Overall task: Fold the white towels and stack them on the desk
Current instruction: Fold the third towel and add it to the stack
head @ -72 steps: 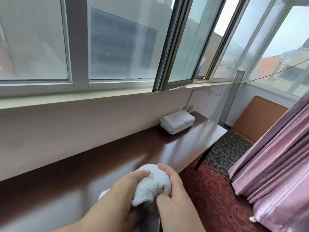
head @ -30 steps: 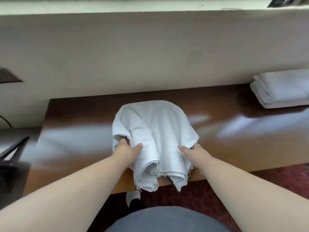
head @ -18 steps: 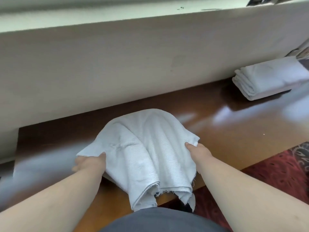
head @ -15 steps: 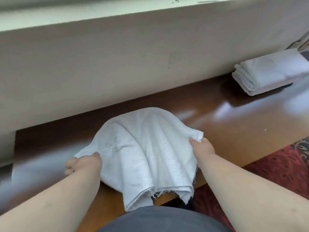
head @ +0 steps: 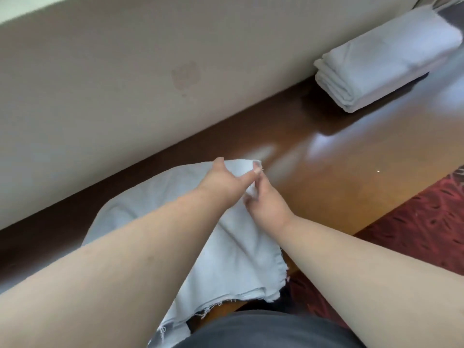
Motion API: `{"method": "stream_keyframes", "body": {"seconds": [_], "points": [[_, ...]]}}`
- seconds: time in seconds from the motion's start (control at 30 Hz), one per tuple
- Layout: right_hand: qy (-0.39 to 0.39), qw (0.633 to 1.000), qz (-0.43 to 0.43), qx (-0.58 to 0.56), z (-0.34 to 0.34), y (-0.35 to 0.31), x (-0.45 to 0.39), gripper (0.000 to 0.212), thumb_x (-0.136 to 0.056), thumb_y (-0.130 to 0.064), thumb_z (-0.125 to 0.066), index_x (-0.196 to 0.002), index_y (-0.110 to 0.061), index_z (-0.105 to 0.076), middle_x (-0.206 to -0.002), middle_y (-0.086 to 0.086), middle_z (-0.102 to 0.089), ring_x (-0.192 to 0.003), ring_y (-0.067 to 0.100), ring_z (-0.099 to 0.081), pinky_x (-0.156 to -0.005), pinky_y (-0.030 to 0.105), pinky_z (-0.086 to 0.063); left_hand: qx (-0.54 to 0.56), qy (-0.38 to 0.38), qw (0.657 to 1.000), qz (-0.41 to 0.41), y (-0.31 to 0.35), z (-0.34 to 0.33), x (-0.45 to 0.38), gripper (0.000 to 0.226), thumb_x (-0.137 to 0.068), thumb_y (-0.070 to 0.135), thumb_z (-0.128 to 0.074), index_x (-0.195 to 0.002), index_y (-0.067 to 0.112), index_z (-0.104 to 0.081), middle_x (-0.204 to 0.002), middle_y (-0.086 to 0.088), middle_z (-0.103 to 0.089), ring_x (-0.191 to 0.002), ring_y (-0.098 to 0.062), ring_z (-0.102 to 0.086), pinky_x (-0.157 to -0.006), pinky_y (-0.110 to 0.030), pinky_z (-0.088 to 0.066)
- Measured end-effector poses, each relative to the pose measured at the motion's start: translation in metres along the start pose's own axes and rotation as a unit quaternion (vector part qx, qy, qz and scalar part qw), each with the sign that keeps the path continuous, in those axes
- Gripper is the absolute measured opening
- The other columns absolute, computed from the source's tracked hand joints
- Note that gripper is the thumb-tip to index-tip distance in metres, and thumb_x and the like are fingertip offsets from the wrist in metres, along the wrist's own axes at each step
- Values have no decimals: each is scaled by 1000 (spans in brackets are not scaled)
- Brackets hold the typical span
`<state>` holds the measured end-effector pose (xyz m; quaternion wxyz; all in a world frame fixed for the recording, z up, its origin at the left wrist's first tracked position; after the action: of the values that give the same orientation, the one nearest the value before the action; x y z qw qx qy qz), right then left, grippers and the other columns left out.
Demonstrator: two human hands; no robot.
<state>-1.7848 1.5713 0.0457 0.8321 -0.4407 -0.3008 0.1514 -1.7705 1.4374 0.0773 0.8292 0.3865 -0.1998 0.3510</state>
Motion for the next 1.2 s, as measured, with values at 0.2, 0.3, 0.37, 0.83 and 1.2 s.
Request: {"method": "stream_keyframes", "body": {"seconds": [0.2, 0.3, 0.37, 0.83, 1.2], "points": [[-58, 979, -19, -193, 21, 19, -1, 94, -93, -2, -52, -158, -34, 8, -144, -21, -53, -126, -5, -53, -100, 18, -44, -34, -14, 997, 67, 32, -21, -29, 64, -88, 64, -52, -111, 5, -60, -97, -12, -70, -86, -30, -69, -83, -42, -59], [-66, 955, -74, -281, 31, 31, -6, 105, -90, -27, -63, -155, -39, 18, -145, -37, -44, -121, -6, -54, -93, 12, -42, -11, 24, 997, 66, 35, -22, -36, 36, -94, 37, -47, -107, 8, -64, -100, -15, -71, -89, -34, -70, -85, -44, -58], [-59, 923, -140, -353, 35, 38, -10, 108, -87, -30, -69, -156, -39, 14, -156, -18, -40, -130, 6, -50, -103, 28, -44, 70, 66, 993, 70, 36, -22, -40, 33, -93, 26, -46, -115, 7, -62, -109, -17, -68, -97, -37, -68, -83, -45, -59], [-141, 969, -193, 68, 134, 88, -45, 29, -94, -38, -65, -110, -15, -70, -105, 5, -72, -99, 27, -68, -87, 40, -57, 124, 10, 992, 1, 62, -39, -74, 59, -99, 30, -55, -151, 31, -30, -132, 4, -52, -109, -19, -56, -93, -34, -48], [-22, 963, -179, 202, 184, 131, -53, 25, -91, -48, -61, -90, -26, -49, -86, -3, -62, -74, 13, -59, -57, 29, -41, -358, 22, 913, -193, 32, -85, -26, 73, -92, 58, -49, -151, 41, -9, -164, -2, -7, -150, -30, -6, -121, -48, -10]]}}
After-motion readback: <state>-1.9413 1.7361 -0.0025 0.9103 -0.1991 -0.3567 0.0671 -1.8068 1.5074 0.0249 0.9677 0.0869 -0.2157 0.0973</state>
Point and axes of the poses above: each hand's wrist, its own x-axis away from the middle knuckle, its own z-axis out of the back of the hand, y = z × x, the point moved 4 cm from there along -x, towards the middle knuckle
